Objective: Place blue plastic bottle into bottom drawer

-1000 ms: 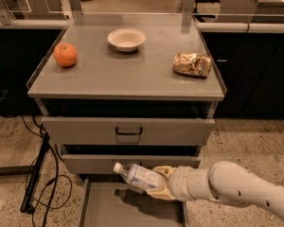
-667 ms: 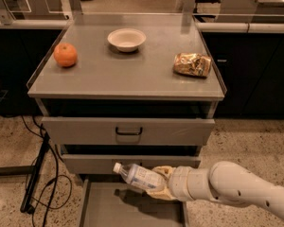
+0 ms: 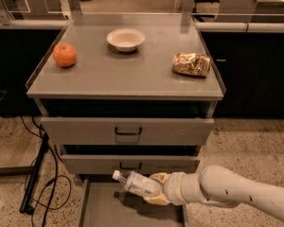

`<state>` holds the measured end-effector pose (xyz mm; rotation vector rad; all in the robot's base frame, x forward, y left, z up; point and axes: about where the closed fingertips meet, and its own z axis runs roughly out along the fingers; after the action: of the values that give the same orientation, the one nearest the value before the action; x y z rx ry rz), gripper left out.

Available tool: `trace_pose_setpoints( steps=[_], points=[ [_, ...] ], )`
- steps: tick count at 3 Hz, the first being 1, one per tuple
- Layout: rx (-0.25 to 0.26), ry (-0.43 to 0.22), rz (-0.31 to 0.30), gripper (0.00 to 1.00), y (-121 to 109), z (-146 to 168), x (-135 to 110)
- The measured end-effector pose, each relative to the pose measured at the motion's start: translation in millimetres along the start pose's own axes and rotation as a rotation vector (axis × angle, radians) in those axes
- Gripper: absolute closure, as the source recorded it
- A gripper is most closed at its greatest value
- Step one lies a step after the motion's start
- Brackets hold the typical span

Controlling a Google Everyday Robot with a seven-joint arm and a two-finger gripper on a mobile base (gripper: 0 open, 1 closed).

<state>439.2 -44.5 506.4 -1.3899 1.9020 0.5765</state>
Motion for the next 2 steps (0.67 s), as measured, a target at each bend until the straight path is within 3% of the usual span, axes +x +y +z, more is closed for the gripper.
trace_pose_setpoints(
  steps=[1,2],
  points=[
    [0.004,0.000,0.010,1.00,2.1,23.6,34.4],
    [0.018,-0.008,0.034,1.00,1.7,58.1,90.3]
  ],
)
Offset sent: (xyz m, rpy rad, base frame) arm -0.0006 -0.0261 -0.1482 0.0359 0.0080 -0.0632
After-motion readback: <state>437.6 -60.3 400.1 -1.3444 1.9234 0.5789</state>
